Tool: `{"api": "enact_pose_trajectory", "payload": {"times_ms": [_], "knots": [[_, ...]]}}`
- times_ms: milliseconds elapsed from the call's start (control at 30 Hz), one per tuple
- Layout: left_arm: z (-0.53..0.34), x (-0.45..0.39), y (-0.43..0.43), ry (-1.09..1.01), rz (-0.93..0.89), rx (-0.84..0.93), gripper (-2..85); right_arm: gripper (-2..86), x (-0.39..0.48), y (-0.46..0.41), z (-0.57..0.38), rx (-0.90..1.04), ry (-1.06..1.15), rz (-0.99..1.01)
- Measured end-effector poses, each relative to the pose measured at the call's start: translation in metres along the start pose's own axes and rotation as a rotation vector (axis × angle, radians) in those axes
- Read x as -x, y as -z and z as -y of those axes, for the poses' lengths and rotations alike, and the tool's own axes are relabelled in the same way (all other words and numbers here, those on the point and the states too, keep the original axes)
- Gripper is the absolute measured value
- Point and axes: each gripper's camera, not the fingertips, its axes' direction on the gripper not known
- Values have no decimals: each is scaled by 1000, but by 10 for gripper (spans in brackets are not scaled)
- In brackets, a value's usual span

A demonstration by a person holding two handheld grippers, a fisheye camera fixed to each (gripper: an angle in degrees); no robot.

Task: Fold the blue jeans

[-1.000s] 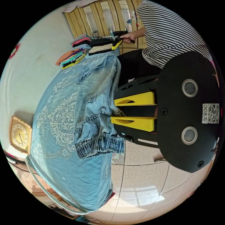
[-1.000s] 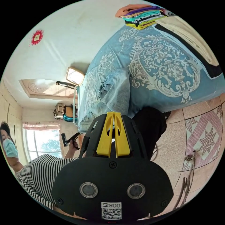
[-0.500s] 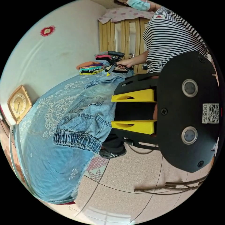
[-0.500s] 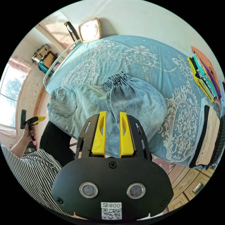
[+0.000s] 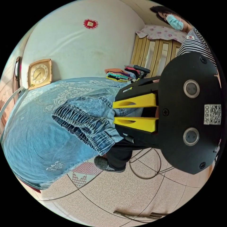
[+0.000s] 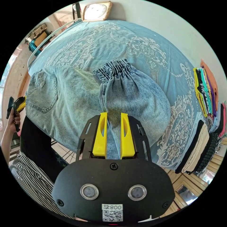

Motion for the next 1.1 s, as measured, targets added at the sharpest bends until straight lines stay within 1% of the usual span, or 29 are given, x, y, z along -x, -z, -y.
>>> {"api": "enact_pose_trajectory", "payload": {"times_ms": [100, 167, 300, 500, 600, 667, 700, 733, 767, 800, 833, 867, 967, 1033, 1100], "knots": [[6, 0, 6, -19, -43, -26, 43, 82, -14, -1, -10, 7, 12, 4], [11, -5, 11, -47, -103, -52, 36, 56, -29, 4, -19, 6, 26, 48], [23, -20, 20, -117, -179, -84, 30, 37, -60, 20, -36, -21, 34, 91], [50, -62, 33, -247, -303, -128, 23, 24, -143, 76, -79, -180, -62, 170], [63, -87, 46, -329, -339, -159, 23, 21, -204, 116, -121, -304, -166, 210], [68, -101, 59, -391, -352, -191, 22, 20, -262, 137, -170, -399, -307, 252], [69, -102, 62, -398, -353, -200, 22, 19, -278, 139, -184, -419, -353, 270], [71, -102, 66, -401, -354, -215, 21, 19, -308, 137, -214, -440, -450, 314], [72, -100, 70, -396, -342, -230, 21, 18, -337, 127, -245, -448, -558, 345], [73, -97, 71, -388, -333, -236, 21, 18, -351, 119, -261, -445, -617, 356], [74, -89, 71, -354, -321, -245, 20, 17, -376, 98, -291, -417, -735, 403], [75, -79, 68, -313, -315, -246, 20, 16, -400, 69, -324, -376, -862, 513], [73, -55, 58, -196, -316, -230, 19, 12, -425, 20, -395, -384, -1087, 691], [70, -48, 54, -165, -321, -233, 18, 12, -426, 12, -413, -421, -1071, 757], [70, -47, 51, -155, -337, -238, 18, 18, -427, 11, -417, -401, -1031, 753]]}}
